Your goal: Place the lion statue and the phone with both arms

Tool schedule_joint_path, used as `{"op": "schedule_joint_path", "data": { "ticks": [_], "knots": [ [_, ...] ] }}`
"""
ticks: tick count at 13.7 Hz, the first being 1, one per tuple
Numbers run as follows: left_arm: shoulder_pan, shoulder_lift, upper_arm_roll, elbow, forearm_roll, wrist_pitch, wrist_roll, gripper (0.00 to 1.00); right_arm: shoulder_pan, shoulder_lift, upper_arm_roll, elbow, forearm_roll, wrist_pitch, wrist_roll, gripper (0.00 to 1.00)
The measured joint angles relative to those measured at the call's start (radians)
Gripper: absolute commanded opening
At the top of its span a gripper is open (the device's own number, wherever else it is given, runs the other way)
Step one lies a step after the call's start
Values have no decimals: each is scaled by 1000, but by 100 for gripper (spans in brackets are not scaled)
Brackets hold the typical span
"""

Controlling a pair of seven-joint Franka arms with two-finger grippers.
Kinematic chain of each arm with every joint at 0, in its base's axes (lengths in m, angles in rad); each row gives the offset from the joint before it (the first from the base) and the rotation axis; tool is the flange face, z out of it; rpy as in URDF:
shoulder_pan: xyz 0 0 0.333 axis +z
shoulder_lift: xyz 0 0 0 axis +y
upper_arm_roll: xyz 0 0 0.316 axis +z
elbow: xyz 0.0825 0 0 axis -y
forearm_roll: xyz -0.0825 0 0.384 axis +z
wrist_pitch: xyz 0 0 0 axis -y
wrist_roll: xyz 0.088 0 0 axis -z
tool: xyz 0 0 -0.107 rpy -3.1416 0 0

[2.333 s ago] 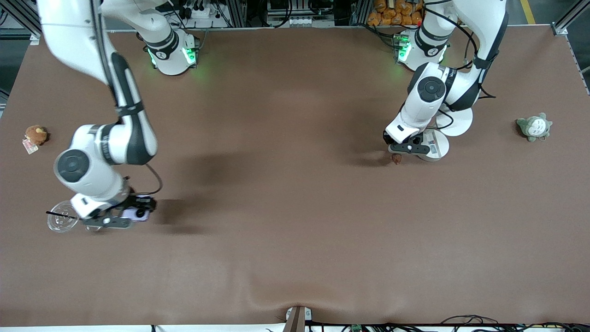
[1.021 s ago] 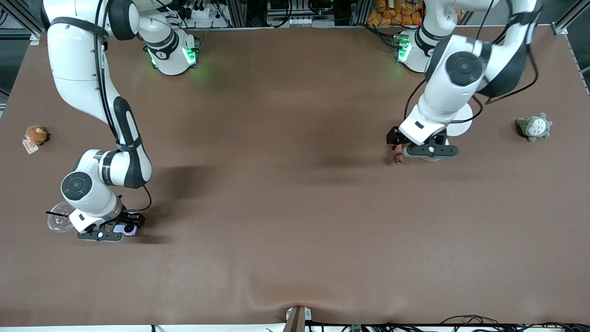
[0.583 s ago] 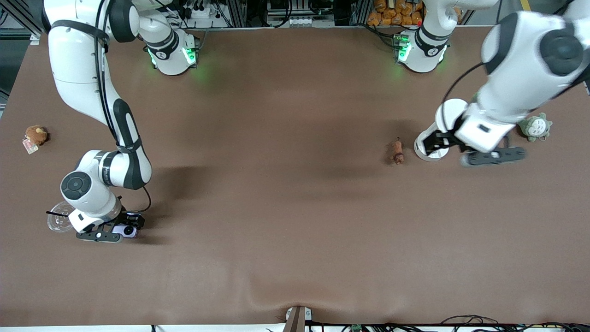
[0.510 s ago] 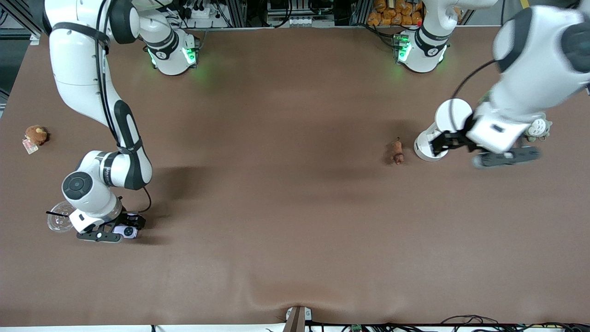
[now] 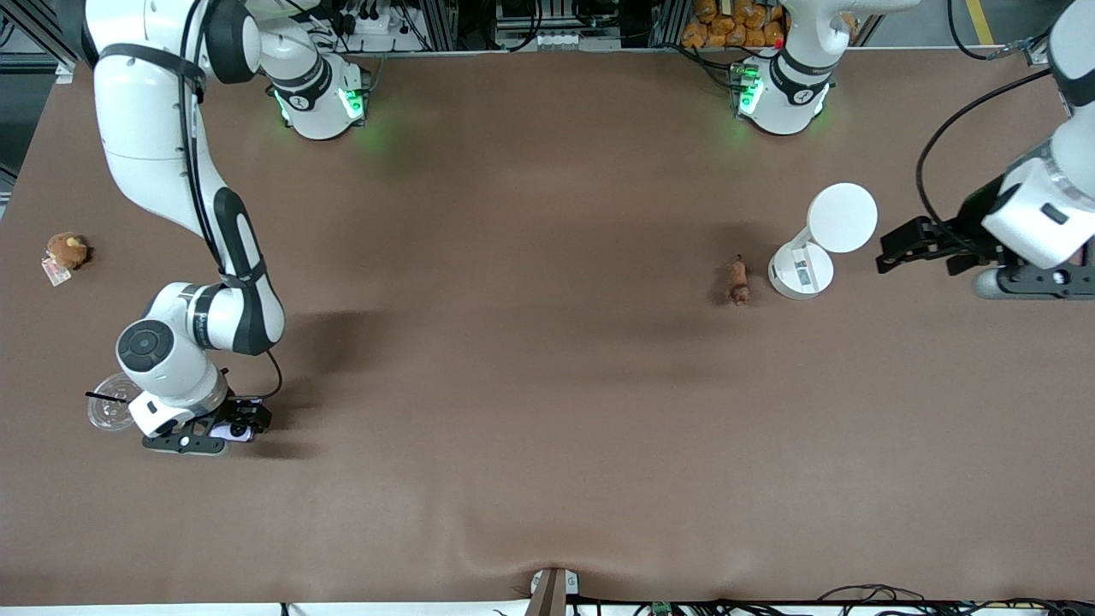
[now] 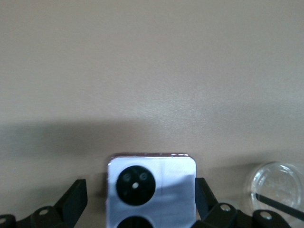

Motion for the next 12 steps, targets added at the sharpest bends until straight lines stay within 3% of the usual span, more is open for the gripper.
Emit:
{"op": "schedule_joint_path", "data": {
  "ticks": [5, 8, 12],
  "knots": [
    [13, -6, -2, 85, 42, -60, 1, 100, -3, -158, -1, 14, 0, -254, -96, 100],
    [68, -20, 1, 94, 1, -84, 6, 100, -5, -287, -3, 18, 0, -415, -109, 100],
    [77, -31, 0, 104, 32, -85, 6, 100, -53, -448, 11, 17, 0, -620, -156, 100]
  ]
}}
